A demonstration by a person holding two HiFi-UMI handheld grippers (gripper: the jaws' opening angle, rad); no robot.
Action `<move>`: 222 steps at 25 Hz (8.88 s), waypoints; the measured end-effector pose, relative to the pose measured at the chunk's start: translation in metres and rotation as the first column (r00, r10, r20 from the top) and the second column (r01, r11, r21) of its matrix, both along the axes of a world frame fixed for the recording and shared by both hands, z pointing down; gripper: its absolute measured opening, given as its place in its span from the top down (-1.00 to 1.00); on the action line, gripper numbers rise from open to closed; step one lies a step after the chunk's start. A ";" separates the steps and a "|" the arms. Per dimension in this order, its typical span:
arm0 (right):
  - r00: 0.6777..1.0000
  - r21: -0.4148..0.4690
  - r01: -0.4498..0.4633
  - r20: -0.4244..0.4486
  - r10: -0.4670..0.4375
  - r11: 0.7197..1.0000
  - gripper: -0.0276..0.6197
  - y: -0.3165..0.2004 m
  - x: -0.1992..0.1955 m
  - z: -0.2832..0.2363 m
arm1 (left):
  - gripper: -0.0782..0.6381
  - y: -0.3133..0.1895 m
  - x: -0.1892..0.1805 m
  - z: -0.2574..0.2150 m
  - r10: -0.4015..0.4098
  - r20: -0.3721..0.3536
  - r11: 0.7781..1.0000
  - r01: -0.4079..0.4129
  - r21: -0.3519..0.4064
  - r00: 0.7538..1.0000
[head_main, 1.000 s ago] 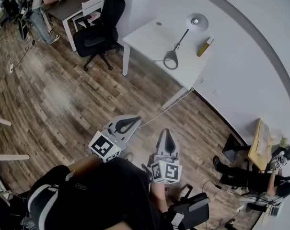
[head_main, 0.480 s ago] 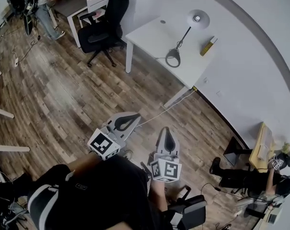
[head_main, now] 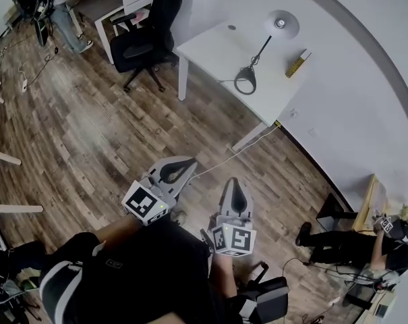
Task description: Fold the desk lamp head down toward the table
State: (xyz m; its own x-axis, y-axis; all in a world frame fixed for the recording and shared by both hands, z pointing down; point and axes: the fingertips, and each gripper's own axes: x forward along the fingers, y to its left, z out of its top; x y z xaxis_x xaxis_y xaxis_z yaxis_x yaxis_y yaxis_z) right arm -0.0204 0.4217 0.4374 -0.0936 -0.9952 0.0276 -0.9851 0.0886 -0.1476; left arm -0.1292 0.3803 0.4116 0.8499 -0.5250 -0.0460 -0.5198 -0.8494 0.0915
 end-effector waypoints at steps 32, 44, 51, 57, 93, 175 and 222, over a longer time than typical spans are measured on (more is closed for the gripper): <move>0.988 -0.035 -0.146 -0.065 0.144 0.989 0.87 -0.281 0.022 -0.018 | 0.72 -0.283 0.029 -0.002 0.156 -0.076 0.986 -0.160 -0.043 0.985; 0.991 -0.039 -0.120 -0.060 0.117 0.992 0.87 -0.325 0.044 -0.013 | 0.72 -0.320 0.047 -0.002 0.124 -0.096 0.991 -0.128 -0.032 0.988; 0.995 -0.030 -0.089 -0.041 0.088 0.996 0.87 -0.357 0.080 -0.012 | 0.72 -0.348 0.084 -0.001 0.106 -0.074 0.994 -0.109 -0.026 0.992; 0.998 -0.020 -0.058 -0.032 0.058 0.998 0.87 -0.391 0.112 -0.019 | 0.72 -0.377 0.119 -0.006 0.078 -0.070 0.996 -0.080 -0.027 0.994; 0.996 0.118 -0.075 -0.039 0.080 0.990 0.72 -0.529 0.260 -0.096 | 0.55 -0.545 0.239 -0.077 0.032 -0.075 0.992 -0.023 0.123 0.997; 0.992 0.047 -0.111 -0.059 0.113 0.993 0.84 -0.529 0.262 -0.050 | 0.69 -0.545 0.251 -0.024 0.125 -0.015 0.991 -0.124 0.046 0.992; 0.981 -0.069 -0.120 -0.158 0.108 0.990 0.81 -0.539 0.265 0.051 | 0.69 -0.552 0.256 0.078 0.119 0.184 0.989 -0.132 0.062 0.976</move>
State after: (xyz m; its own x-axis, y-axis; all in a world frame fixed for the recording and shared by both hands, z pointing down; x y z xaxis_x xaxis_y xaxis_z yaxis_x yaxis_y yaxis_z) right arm 0.2441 -0.1176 0.4881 0.0317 -0.9934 0.1103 -0.9995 -0.0314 0.0044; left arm 0.1266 -0.1720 0.4901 0.9067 -0.4145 0.0782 -0.4108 -0.9098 -0.0585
